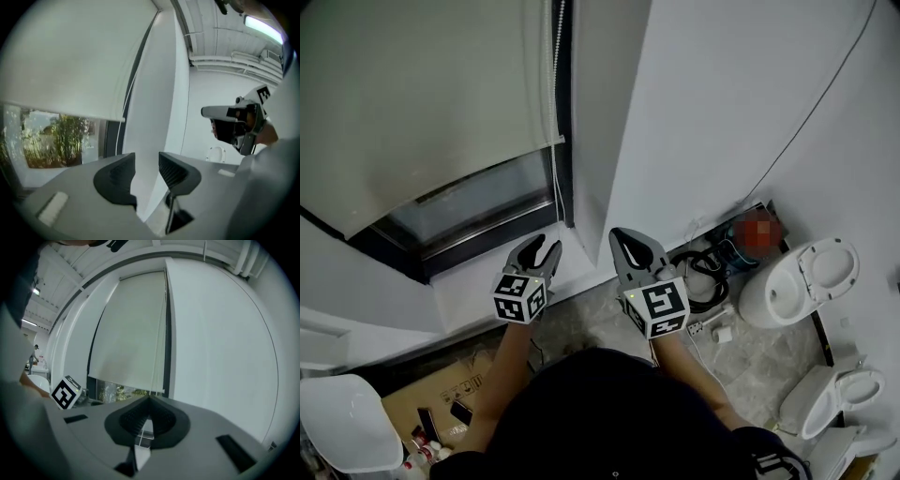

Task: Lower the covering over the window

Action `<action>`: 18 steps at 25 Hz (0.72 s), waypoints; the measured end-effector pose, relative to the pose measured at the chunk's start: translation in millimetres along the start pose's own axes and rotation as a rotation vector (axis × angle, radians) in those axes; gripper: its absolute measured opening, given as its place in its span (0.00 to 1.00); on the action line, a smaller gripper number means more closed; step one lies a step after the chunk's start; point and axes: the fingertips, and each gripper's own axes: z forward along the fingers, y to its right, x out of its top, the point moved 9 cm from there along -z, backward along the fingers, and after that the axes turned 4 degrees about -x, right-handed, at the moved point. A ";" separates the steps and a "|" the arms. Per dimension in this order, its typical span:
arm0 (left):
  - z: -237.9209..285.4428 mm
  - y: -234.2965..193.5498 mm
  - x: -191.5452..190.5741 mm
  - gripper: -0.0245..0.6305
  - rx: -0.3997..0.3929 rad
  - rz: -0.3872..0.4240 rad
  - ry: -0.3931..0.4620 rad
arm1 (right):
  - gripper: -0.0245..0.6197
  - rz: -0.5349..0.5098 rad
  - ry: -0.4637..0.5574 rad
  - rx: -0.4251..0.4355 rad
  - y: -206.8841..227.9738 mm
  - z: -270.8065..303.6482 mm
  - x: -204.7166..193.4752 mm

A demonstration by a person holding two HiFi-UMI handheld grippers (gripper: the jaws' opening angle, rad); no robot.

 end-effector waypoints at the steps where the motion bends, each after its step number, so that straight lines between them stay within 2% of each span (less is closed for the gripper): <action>1: -7.8 1.4 14.1 0.27 0.011 0.025 0.037 | 0.06 0.009 0.015 -0.004 0.6 -0.4 3.8; 5: -41.5 15.4 83.7 0.25 0.061 0.160 0.201 | 0.06 -0.009 0.089 -0.025 2.1 -0.5 34.4; 8: -67.3 29.6 130.0 0.12 0.137 0.239 0.291 | 0.06 -0.053 0.167 -0.042 2.2 -1.8 64.9; 9: -74.0 34.1 141.7 0.07 0.165 0.247 0.296 | 0.06 -0.069 0.194 -0.051 2.6 -3.3 75.4; 12: -89.7 45.4 165.6 0.05 0.226 0.252 0.280 | 0.06 -0.105 0.249 -0.076 2.8 -9.2 103.0; 18: -113.5 69.2 188.6 0.05 0.232 0.262 0.367 | 0.06 -0.078 0.300 -0.089 10.4 -29.5 128.1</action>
